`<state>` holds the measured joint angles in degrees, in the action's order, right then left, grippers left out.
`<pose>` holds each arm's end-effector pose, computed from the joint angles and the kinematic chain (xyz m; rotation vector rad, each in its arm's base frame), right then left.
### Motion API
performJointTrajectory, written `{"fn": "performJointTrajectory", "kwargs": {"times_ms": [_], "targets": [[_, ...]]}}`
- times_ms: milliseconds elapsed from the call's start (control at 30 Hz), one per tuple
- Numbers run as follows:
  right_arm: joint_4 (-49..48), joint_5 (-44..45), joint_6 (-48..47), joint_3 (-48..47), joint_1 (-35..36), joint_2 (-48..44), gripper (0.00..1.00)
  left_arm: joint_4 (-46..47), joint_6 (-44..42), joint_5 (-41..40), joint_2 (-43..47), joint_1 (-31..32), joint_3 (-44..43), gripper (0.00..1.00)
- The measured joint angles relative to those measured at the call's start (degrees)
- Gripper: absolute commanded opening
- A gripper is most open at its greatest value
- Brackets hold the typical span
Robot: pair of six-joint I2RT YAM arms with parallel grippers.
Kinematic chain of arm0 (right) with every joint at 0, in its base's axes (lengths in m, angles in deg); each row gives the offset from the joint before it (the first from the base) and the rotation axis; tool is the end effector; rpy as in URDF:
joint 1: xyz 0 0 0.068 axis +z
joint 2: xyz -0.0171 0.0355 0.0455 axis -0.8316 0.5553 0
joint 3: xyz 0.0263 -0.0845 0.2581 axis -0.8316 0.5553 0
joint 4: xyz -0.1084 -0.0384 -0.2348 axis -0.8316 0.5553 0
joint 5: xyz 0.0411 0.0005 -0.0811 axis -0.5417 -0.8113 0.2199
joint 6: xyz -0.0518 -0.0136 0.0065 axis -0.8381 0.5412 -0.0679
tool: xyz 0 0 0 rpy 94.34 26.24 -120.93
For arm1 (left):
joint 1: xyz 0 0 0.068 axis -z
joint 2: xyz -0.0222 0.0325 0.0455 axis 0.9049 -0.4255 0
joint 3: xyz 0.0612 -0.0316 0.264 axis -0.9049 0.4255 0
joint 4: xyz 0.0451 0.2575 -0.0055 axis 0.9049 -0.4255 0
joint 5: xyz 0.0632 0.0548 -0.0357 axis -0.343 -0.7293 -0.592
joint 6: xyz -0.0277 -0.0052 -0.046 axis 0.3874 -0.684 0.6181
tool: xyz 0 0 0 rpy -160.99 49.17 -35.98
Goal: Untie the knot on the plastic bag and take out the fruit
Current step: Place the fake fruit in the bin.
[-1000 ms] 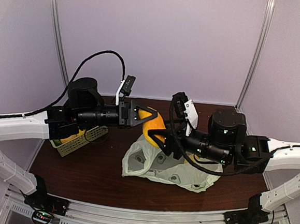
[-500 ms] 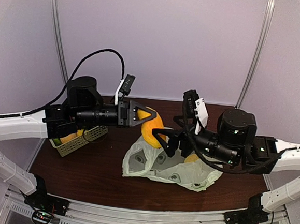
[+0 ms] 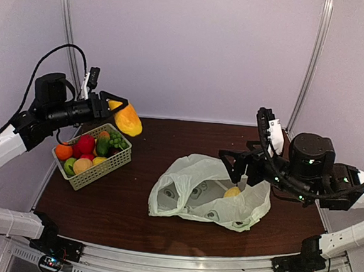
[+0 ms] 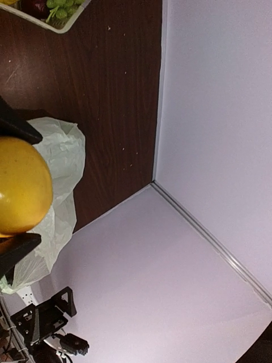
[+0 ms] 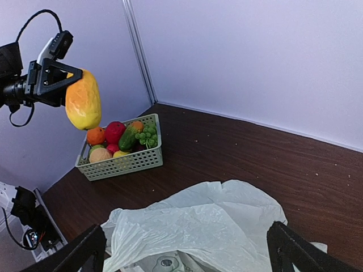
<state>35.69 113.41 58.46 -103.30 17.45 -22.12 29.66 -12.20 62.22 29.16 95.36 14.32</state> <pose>0.0771 0.2056 0.3689 -0.5103 1.7601 0.7382 0.1998 -0.1336 0.3850 0.0818 1.9026 -1.2684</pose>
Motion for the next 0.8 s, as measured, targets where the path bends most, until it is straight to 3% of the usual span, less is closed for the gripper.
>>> {"fn": "performJointTrajectory", "kwargs": {"times_ms": [233,467,600,800], "targets": [[9.64,4.22,3.26,-0.02,-4.50,-1.62,0.99,-10.43,-7.08,4.00,0.55,-18.05,1.03,0.40],[15.65,4.57,5.51,0.04,-9.92,-2.62,0.99,-16.79,-13.44,3.30,-1.60,-31.74,4.50,0.37],[16.24,3.93,6.58,0.96,-12.50,-4.11,0.99,-18.64,-15.74,-2.71,-3.78,-35.85,5.20,0.38],[17.09,2.54,6.97,1.53,-13.66,-4.44,0.99,-18.67,-17.75,-11.08,-5.70,-36.39,5.40,0.38]]}}
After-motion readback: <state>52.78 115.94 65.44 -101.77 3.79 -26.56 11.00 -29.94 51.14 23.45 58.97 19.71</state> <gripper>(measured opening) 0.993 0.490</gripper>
